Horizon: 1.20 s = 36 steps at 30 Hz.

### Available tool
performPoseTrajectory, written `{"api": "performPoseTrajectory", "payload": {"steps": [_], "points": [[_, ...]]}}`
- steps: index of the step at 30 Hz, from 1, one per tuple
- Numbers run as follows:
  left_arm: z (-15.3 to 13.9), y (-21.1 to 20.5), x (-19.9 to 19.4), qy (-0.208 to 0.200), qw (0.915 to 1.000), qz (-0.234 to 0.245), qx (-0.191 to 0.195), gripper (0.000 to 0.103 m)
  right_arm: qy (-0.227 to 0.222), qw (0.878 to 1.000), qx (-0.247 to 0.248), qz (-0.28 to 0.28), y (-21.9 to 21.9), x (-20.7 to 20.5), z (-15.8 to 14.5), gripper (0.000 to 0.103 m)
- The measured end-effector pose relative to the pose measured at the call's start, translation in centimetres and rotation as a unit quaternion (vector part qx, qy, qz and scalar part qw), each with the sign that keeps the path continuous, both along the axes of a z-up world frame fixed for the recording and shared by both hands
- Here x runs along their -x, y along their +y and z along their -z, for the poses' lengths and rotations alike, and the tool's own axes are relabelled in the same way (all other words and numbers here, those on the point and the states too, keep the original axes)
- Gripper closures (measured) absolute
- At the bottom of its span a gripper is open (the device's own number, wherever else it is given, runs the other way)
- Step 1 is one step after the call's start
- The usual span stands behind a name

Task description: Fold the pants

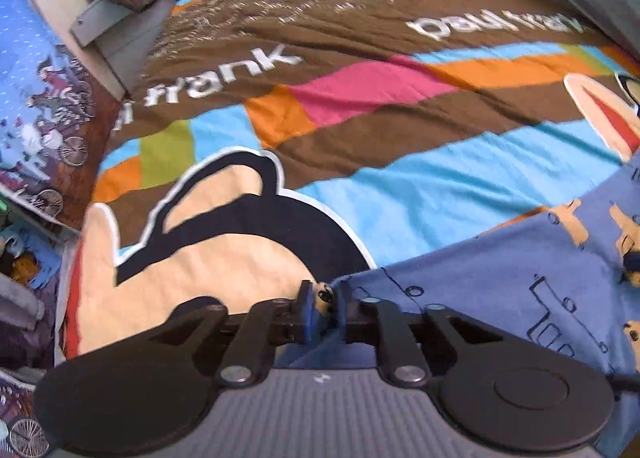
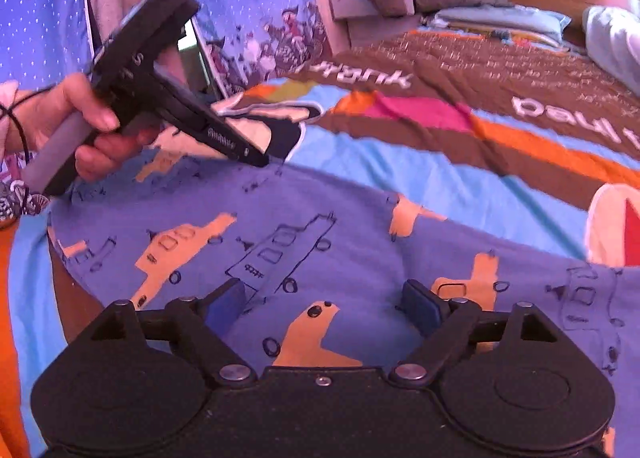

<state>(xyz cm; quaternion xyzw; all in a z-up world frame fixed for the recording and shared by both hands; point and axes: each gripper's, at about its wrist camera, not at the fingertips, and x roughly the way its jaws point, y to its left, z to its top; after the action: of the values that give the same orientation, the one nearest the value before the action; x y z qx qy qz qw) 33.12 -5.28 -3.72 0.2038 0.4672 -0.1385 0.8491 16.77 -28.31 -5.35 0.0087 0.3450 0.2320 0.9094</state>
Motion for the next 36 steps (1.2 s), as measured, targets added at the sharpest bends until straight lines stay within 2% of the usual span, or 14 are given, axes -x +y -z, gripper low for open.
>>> {"api": "performPoseTrajectory", "payload": {"steps": [1, 3, 4, 7, 10, 13, 17, 20, 23, 28, 31, 32, 33, 36], "points": [[-0.6, 0.0, 0.7, -0.013, 0.9999, 0.001, -0.002, 0.076, -0.007, 1.000, -0.001, 0.007, -0.4, 0.3, -0.5, 0.019], [-1.7, -0.2, 2.7, -0.043, 0.9990, 0.012, 0.008, 0.045, -0.015, 1.000, -0.007, 0.015, -1.5, 0.7, -1.5, 0.019], [-2.0, -0.4, 3.8, -0.052, 0.9983, 0.019, 0.018, 0.042, -0.012, 1.000, -0.005, 0.018, -2.1, 0.9, -1.8, 0.019], [-1.6, -1.2, 6.9, -0.060, 0.9973, 0.014, 0.039, 0.041, -0.007, 0.998, 0.029, 0.050, -3.7, 0.9, -1.6, 0.019], [1.0, -2.3, 8.6, -0.048, 0.9987, -0.012, -0.016, 0.041, 0.029, 0.992, 0.088, 0.089, -5.4, 0.2, -0.3, 0.019], [1.6, -1.8, 9.4, -0.067, 0.9968, -0.034, -0.027, 0.031, 0.037, 0.986, 0.122, 0.110, -8.1, 1.1, -0.3, 0.019], [0.1, -1.2, 8.8, -0.044, 0.9963, -0.071, -0.019, 0.031, 0.033, 0.963, 0.197, 0.181, -13.1, 3.4, -0.8, 0.016], [-1.9, -3.5, 10.2, -0.068, 0.9975, -0.014, 0.002, 0.029, 0.015, 0.960, 0.150, 0.236, -17.2, 5.1, -2.6, 0.017], [-2.8, -8.9, 10.7, -0.076, 0.9953, 0.053, 0.029, 0.026, 0.005, 0.963, 0.089, 0.253, -20.0, 6.5, -3.3, 0.016], [-0.1, -19.6, 8.5, -0.067, 0.9909, 0.112, 0.030, 0.025, 0.013, 0.968, 0.072, 0.242, -21.6, 7.3, -2.3, 0.013], [3.5, -24.0, 6.8, -0.060, 0.9895, 0.129, -0.030, 0.022, 0.014, 0.970, 0.060, 0.234, -21.9, 7.1, -2.7, 0.013], [4.1, -24.5, 6.6, -0.070, 0.9897, 0.121, -0.032, 0.015, 0.014, 0.970, 0.065, 0.234, -22.0, 7.0, -2.9, 0.011], [4.2, -24.6, 6.5, -0.081, 0.9906, 0.108, -0.024, 0.012, 0.016, 0.970, 0.072, 0.233, -22.1, 6.9, -2.9, 0.009], [3.1, -24.7, 5.7, -0.059, 0.9945, 0.084, 0.021, 0.013, 0.032, 0.968, 0.063, 0.241, -23.4, 6.8, -2.7, 0.008]]}}
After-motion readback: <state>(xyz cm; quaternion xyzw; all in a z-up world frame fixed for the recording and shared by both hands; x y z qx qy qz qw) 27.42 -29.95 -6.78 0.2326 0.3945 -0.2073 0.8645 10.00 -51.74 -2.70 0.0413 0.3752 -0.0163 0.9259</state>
